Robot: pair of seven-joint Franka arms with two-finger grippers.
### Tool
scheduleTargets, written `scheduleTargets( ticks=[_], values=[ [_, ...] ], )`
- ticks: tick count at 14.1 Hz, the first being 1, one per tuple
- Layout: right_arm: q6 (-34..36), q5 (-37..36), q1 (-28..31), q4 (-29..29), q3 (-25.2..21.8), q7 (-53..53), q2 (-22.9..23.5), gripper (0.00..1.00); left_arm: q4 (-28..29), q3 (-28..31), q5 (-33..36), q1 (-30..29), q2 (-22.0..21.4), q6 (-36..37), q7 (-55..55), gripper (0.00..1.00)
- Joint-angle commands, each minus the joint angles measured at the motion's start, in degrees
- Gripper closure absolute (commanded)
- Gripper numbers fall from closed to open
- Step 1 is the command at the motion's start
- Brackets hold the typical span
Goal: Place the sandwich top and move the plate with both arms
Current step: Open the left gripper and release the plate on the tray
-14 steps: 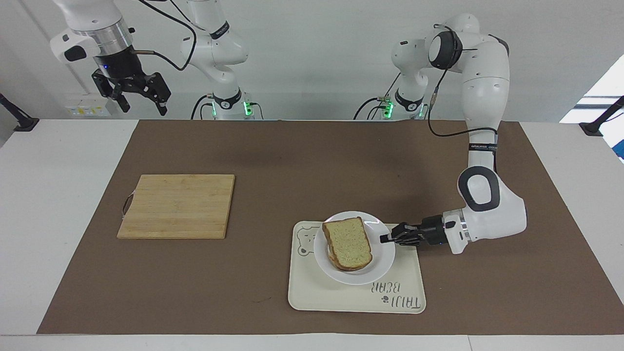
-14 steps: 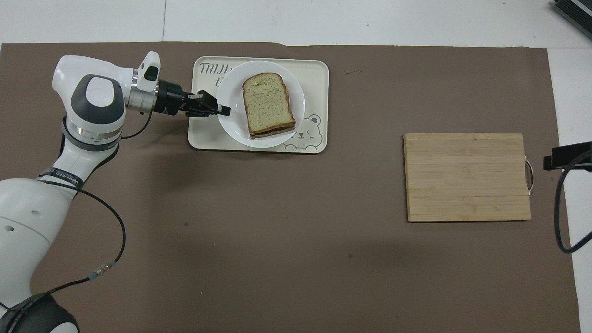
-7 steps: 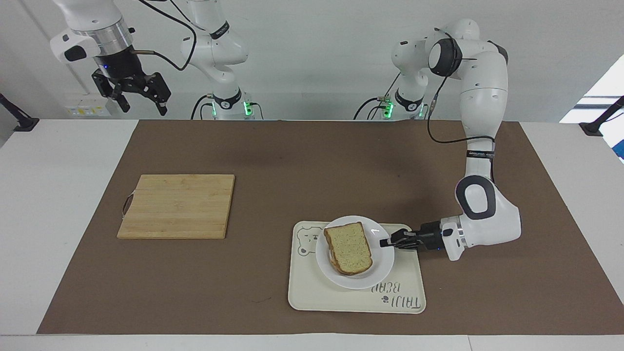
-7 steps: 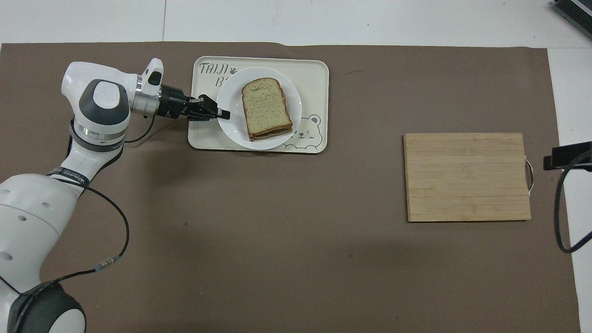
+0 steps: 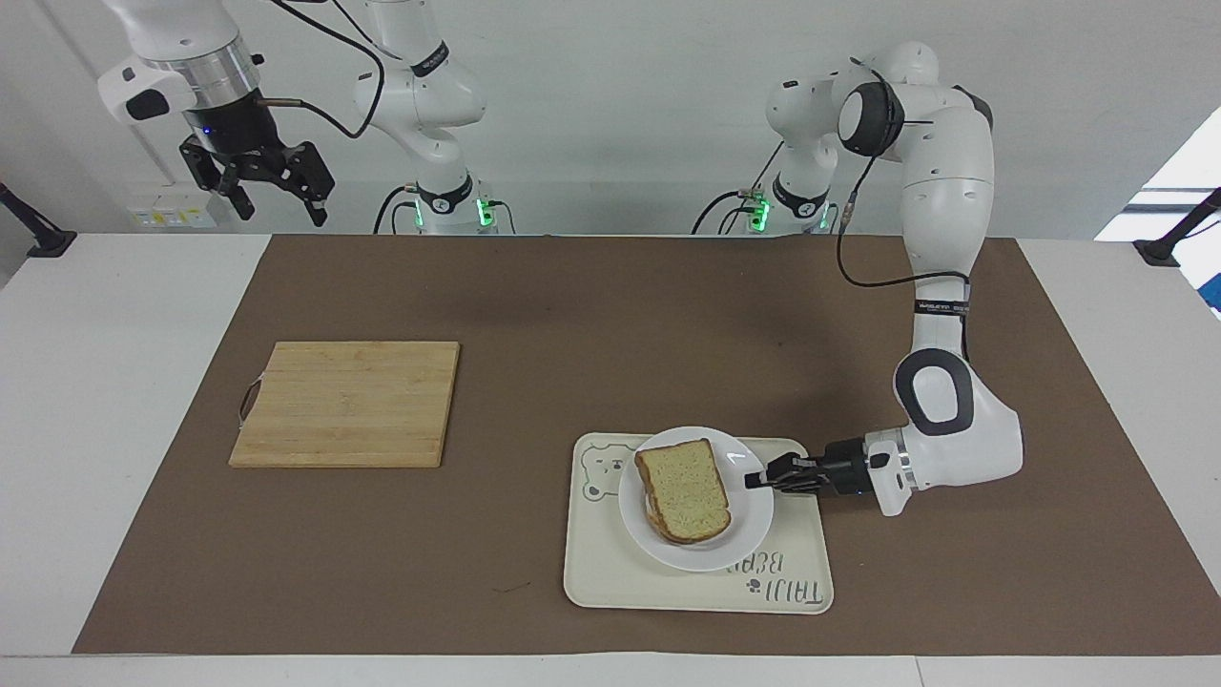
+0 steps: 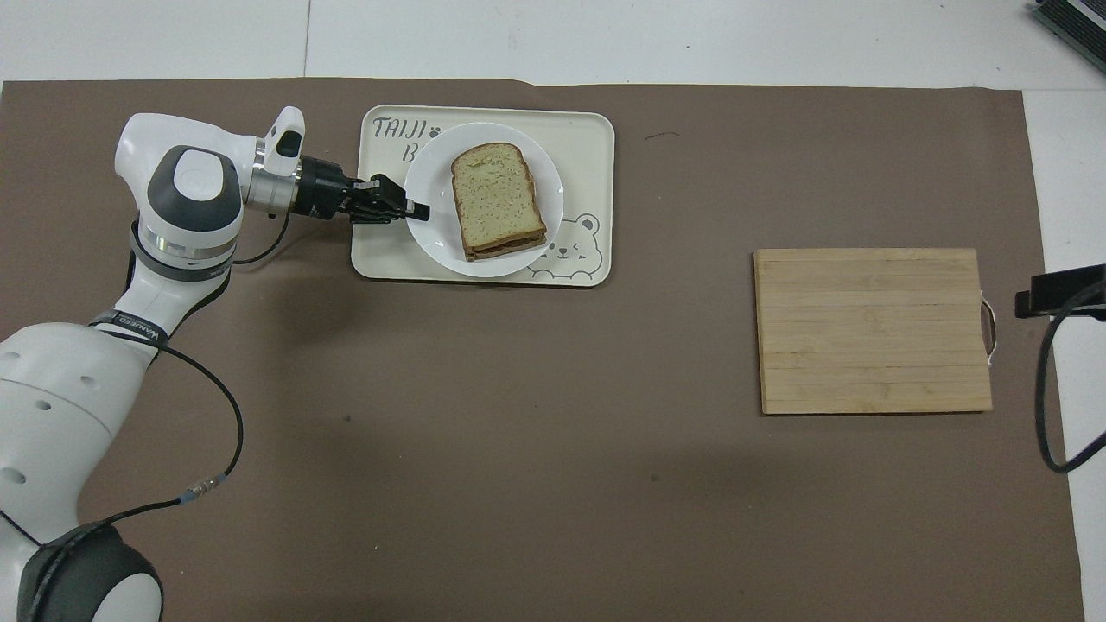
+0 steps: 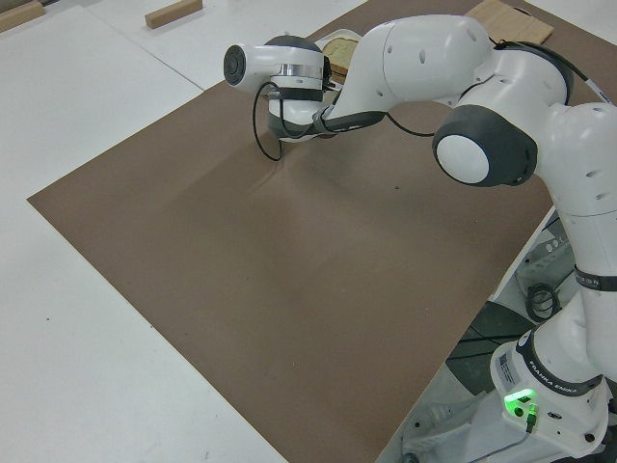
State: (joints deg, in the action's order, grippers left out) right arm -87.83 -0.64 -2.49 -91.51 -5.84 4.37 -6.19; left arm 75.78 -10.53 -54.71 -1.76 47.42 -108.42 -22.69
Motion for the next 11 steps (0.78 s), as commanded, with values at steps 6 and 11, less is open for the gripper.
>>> scheduleTargets(
  ticks=[6,11],
  values=[
    [0.6,0.5,0.3,-0.1,0.0,-1.2,-0.3,0.00,0.0,0.0,-0.8,-0.7,0.3,1.0,0.3,0.00],
    [0.5,0.5,0.2,-0.1,-0.1,-1.2,-0.4,0.00,-0.2,0.6,0.8,-0.7,-2.6,2.0,4.5,0.00]
  ],
)
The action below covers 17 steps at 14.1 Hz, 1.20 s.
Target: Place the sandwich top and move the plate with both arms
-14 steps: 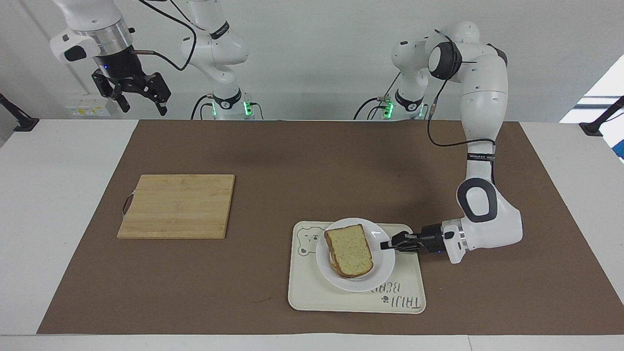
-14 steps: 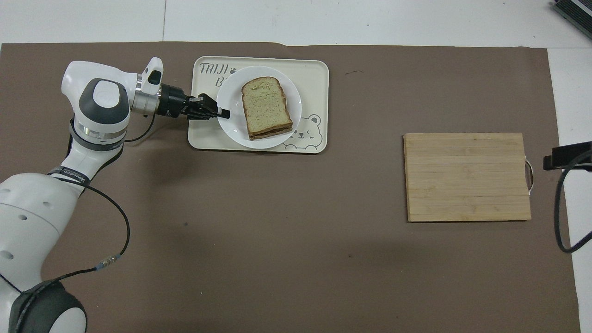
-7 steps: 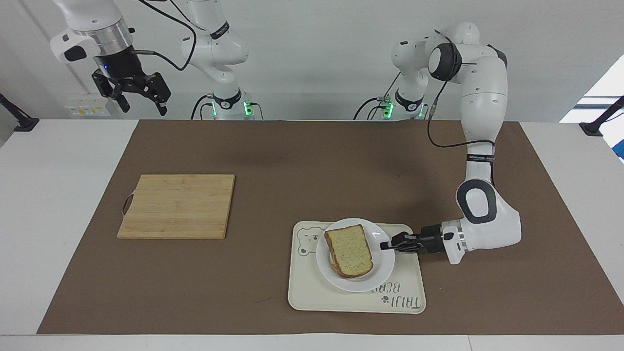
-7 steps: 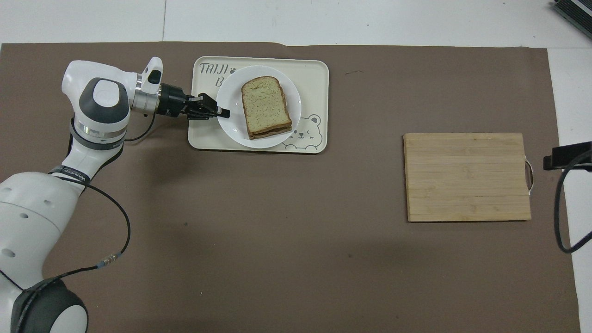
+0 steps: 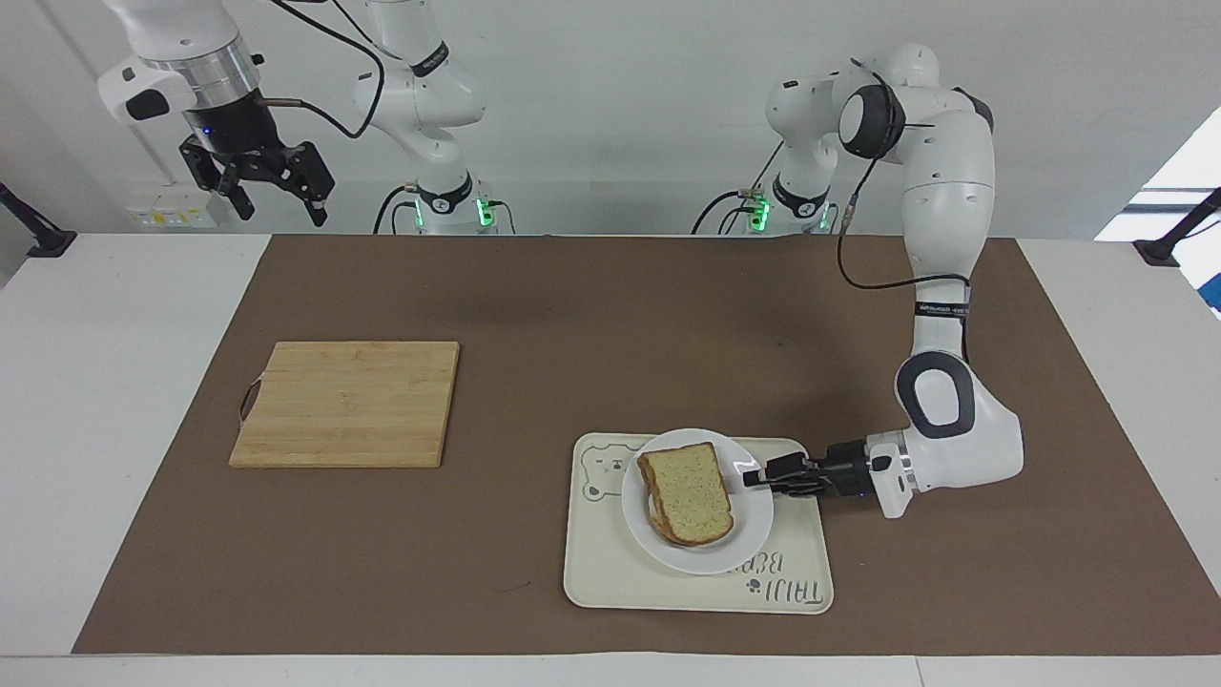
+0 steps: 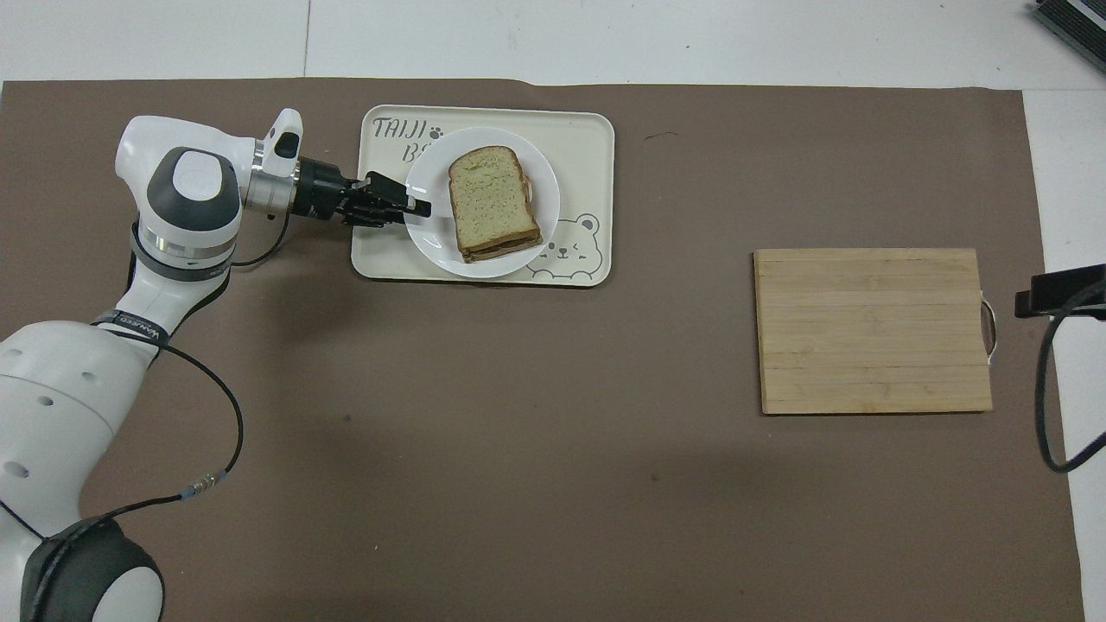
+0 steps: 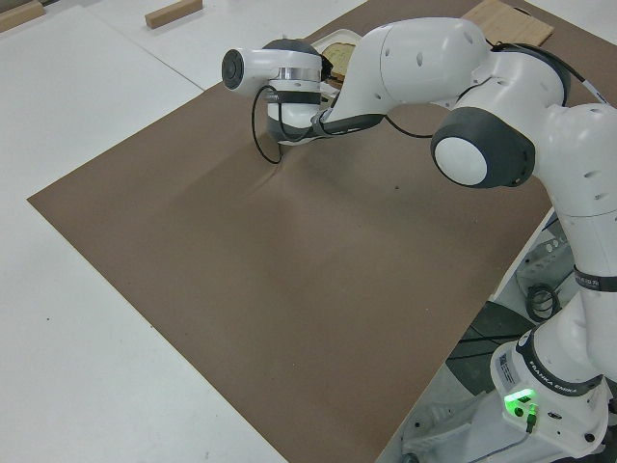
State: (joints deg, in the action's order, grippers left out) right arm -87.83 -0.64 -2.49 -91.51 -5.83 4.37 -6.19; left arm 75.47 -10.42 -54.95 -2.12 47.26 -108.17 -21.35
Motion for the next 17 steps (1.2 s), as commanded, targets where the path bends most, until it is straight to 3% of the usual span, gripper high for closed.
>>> scheduleTargets(
  ticks=[1,3,5,10,17],
  values=[
    [0.6,0.5,0.2,-0.1,0.0,-1.2,-0.4,0.00,0.1,0.4,2.6,-0.4,-2.9,1.7,4.8,0.00],
    [0.6,0.5,0.2,-0.1,-0.1,-1.1,-0.4,0.00,0.1,0.5,5.6,-0.3,-5.0,1.6,8.5,0.00],
    [0.6,0.5,0.2,-0.1,0.0,-1.2,-0.4,0.00,0.1,0.6,13.8,0.6,-8.3,0.8,13.4,0.00],
    [0.6,0.5,0.3,-0.1,-0.1,-1.2,-0.4,0.00,0.6,0.7,26.5,0.5,-14.6,0.9,22.6,0.00],
    [0.6,0.5,0.2,-0.1,-0.1,-1.2,-0.4,0.00,8.5,1.4,44.0,-0.4,-26.1,0.8,25.2,0.00]
  ],
)
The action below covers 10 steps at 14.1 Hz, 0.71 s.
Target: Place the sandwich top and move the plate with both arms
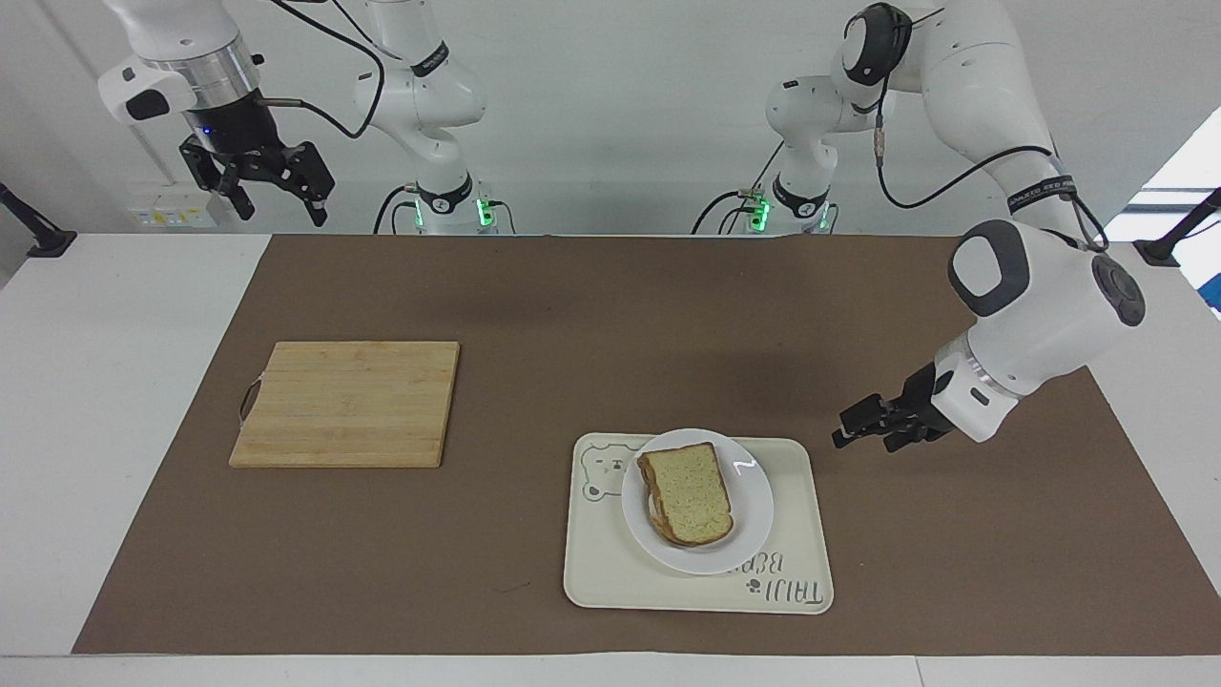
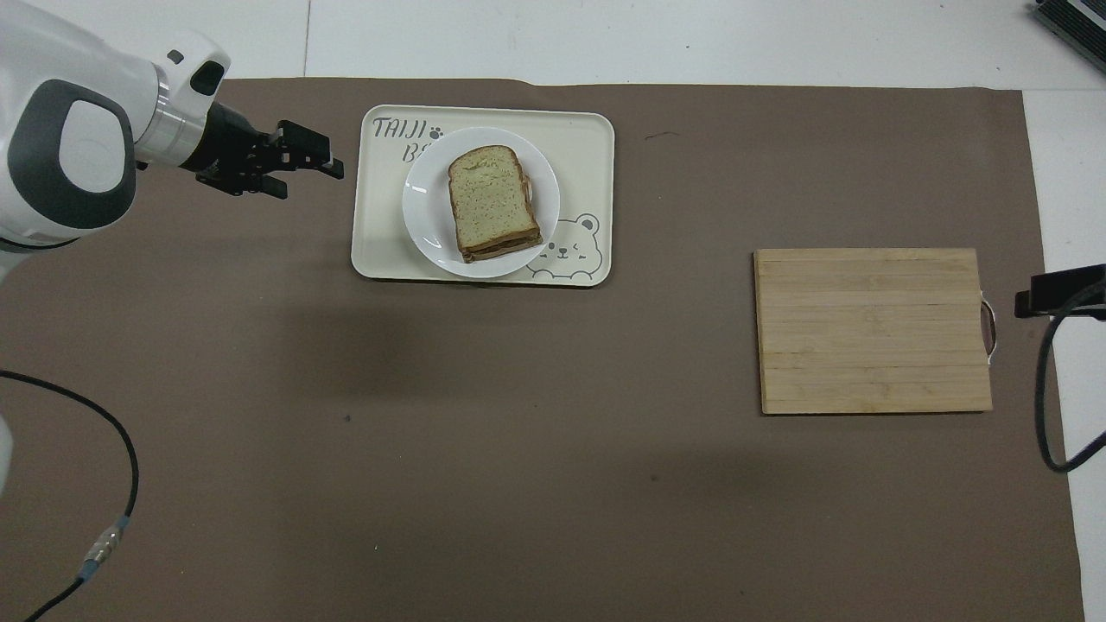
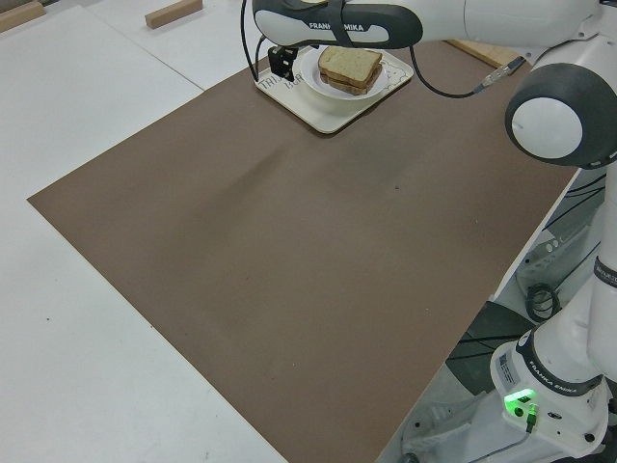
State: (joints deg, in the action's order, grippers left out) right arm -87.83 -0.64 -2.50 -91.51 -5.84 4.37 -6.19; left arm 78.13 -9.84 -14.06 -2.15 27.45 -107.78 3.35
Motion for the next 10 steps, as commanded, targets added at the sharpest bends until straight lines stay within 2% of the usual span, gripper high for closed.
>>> scheduleTargets(
  ticks=[1,4,7,10],
  values=[
    [0.6,0.5,0.2,-0.1,-0.1,-1.2,-0.4,0.00,6.8,2.1,3.5,-1.0,-7.8,0.5,0.6,0.00],
    [0.6,0.5,0.2,-0.1,-0.1,-1.1,-0.3,0.00,9.8,2.6,7.9,-1.4,-12.5,1.5,0.2,0.00],
    [0.5,0.5,0.2,-0.1,-0.1,-1.2,-0.4,0.00,8.9,2.5,13.3,-1.2,-15.3,9.1,-0.2,0.00],
    [0.5,0.5,0.2,-0.1,-0.1,-1.1,-0.4,0.00,9.0,2.6,13.5,-1.3,-19.4,15.1,-1.4,0.00]
  ],
)
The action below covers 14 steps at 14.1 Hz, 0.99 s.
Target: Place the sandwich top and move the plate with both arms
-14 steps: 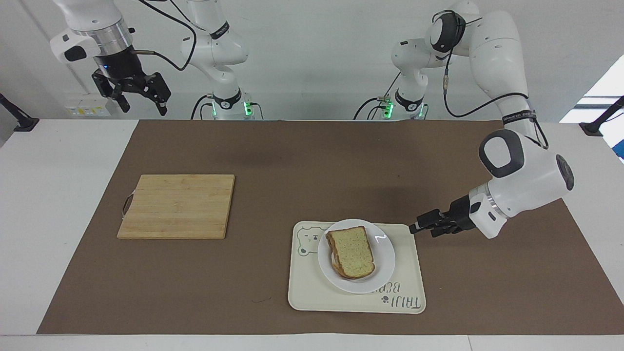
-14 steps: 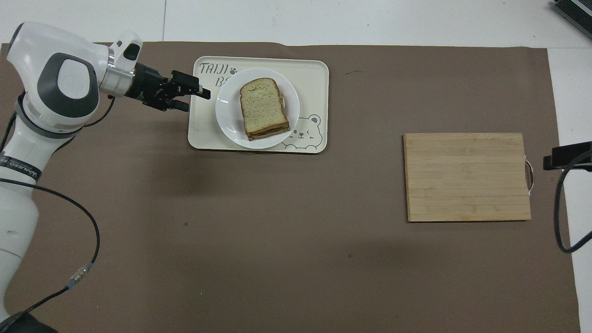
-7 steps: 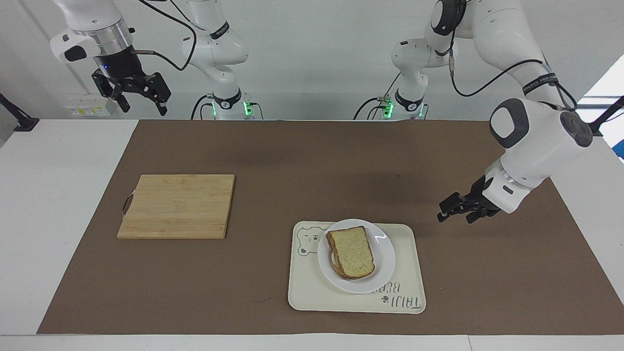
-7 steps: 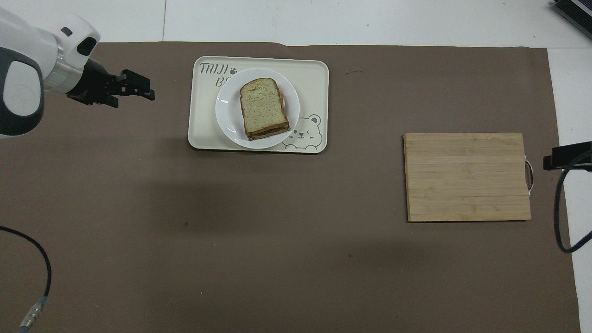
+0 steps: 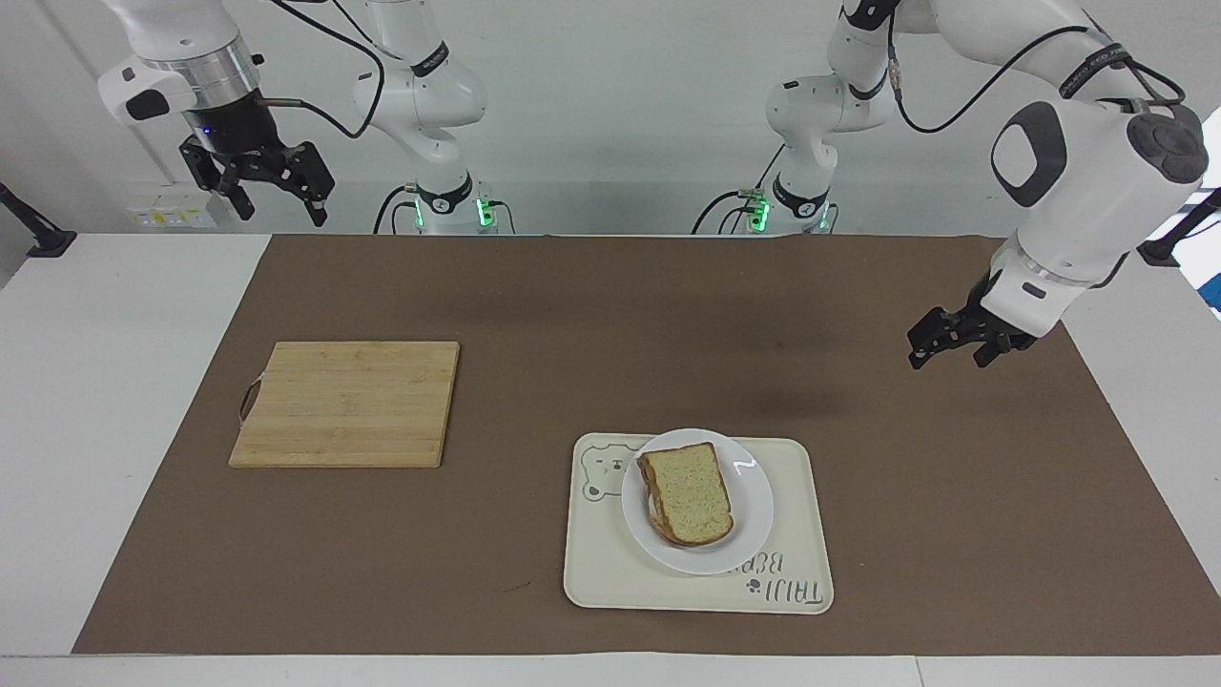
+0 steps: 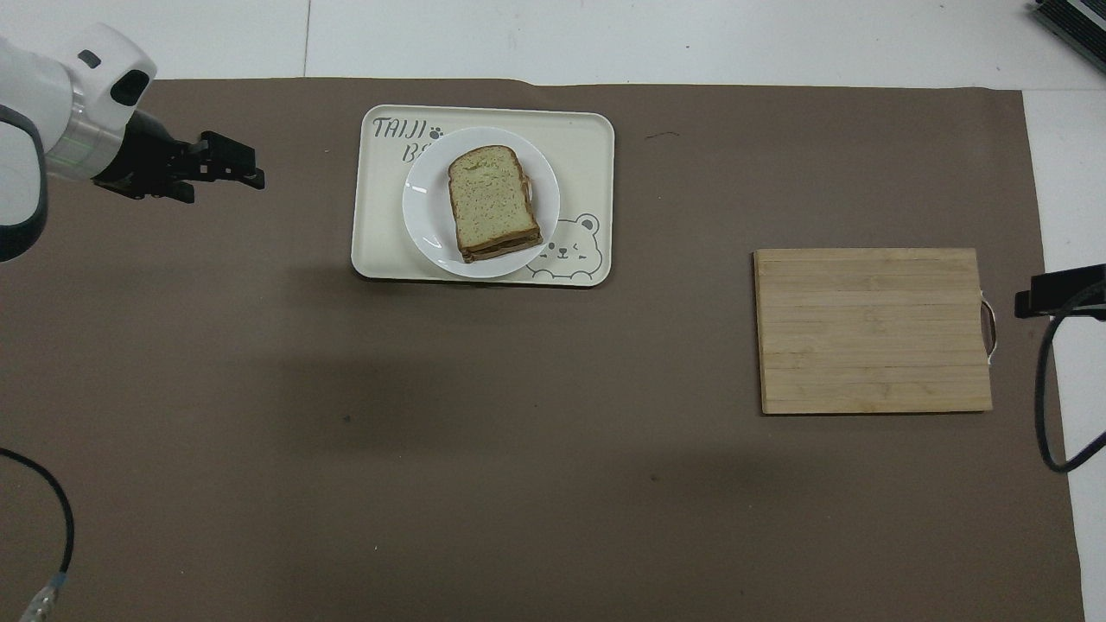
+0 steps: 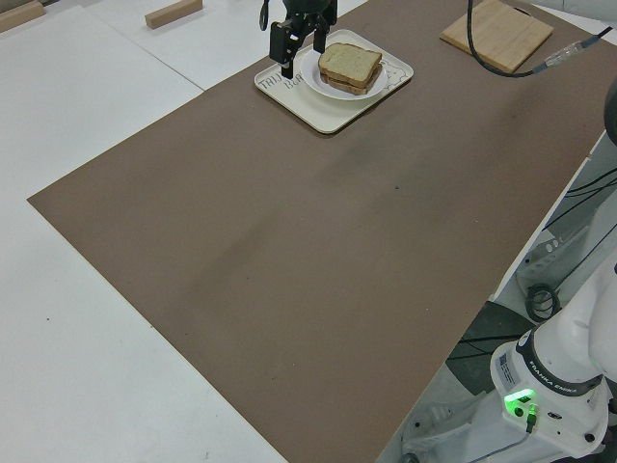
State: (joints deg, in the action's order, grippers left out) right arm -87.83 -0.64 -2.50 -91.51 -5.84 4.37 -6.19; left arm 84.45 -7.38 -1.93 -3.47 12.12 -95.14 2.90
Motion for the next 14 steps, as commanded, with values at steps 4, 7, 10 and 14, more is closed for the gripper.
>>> scheduleTargets(
  ticks=[4,7,10,14],
  values=[
    [0.6,0.5,0.2,-0.1,0.0,-1.2,-0.4,0.00,3.3,0.3,1.3,-0.1,-9.5,8.5,-0.7,0.00],
    [0.6,0.5,0.2,-0.1,0.0,-1.1,-0.3,0.00,7.9,0.4,1.3,-1.0,-13.1,6.8,-1.2,0.00],
    [0.5,0.5,0.2,-0.1,-0.1,-1.2,-0.4,0.00,7.0,0.4,1.4,-1.1,-13.0,7.2,-2.8,0.00],
    [0.6,0.5,0.2,-0.1,-0.1,-1.2,-0.4,0.00,3.4,0.7,1.6,-1.2,-12.9,11.1,-4.9,0.00]
  ],
)
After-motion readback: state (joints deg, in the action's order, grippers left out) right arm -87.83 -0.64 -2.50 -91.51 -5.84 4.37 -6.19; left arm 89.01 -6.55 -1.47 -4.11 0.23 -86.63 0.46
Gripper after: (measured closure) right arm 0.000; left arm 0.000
